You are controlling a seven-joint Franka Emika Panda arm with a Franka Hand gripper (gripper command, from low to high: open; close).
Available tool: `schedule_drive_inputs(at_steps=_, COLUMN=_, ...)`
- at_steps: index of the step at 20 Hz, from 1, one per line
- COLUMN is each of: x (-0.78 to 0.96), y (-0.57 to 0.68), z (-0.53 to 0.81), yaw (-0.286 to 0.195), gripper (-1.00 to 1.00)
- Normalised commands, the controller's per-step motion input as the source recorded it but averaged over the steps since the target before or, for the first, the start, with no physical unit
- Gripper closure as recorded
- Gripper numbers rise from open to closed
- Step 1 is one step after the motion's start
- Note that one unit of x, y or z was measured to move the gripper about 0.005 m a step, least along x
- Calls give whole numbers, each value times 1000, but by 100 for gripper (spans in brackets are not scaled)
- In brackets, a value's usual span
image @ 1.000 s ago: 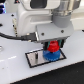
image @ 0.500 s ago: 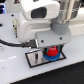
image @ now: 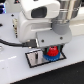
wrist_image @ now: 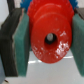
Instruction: Insert the blue gear onto the right peg, followed by the red gear
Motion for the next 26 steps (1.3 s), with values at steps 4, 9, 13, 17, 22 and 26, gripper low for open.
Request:
schedule_drive_inputs(at_steps=4, x=121, y=13, z=15, yaw=0, gripper=100)
schedule_drive_inputs(at_steps=9, x=97, y=13, z=40, yaw=0, gripper=100)
schedule_drive_inputs(at_steps=13, x=113, y=11, z=67, yaw=0, gripper=100)
schedule_drive_inputs(at_steps=17, x=62, y=14, z=-38, yaw=0, gripper=100)
schedule_drive_inputs(at_steps=22, x=75, y=11, z=31, yaw=0, gripper=100)
schedule_drive_inputs(at_steps=26, x=49, y=28, z=-10, yaw=0, gripper=100)
